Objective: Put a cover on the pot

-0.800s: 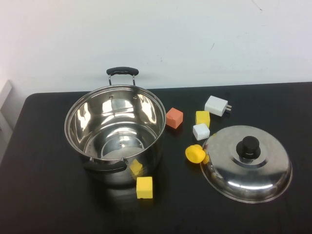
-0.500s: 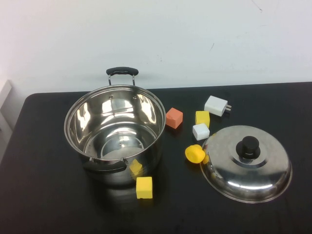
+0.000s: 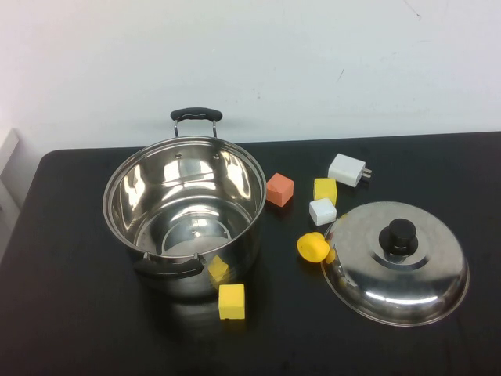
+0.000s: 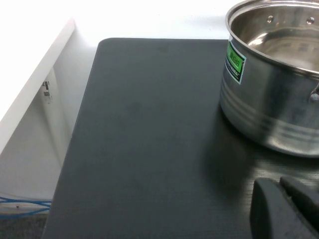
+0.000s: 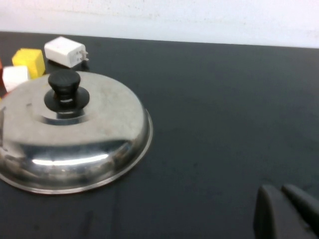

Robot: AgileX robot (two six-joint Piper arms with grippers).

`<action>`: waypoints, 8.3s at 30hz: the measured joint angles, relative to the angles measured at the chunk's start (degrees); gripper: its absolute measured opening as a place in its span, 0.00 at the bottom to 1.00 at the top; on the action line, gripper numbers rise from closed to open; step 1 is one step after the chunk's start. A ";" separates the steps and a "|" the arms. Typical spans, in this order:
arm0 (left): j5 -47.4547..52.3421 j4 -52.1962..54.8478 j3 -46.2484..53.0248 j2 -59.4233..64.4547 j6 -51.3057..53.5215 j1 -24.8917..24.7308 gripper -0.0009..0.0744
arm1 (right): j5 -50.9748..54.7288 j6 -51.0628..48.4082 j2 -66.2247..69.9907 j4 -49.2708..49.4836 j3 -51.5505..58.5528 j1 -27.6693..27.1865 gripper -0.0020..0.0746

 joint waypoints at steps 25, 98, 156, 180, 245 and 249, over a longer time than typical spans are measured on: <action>0.00 0.00 0.00 0.00 0.00 0.00 0.01 | -6.05 -2.20 0.00 30.82 -0.13 0.00 0.02; 0.00 0.00 0.00 0.00 -0.11 0.00 0.01 | -85.23 4.65 124.53 1.95 -39.43 19.42 0.60; 0.00 -0.02 0.00 0.00 -0.11 0.00 0.01 | -32.44 -2.13 124.07 4.56 -95.59 46.03 0.46; 0.00 -0.12 0.00 0.00 -0.11 0.00 0.01 | -32.21 -0.01 129.00 5.97 -100.14 46.03 0.46; 0.11 -0.12 0.00 0.00 -0.14 0.00 0.01 | -24.16 -0.02 71.92 -0.18 -60.15 46.03 0.03; 0.11 -0.12 0.00 0.00 -0.14 0.00 0.01 | -16.86 -0.13 64.62 -0.18 -56.82 46.03 0.03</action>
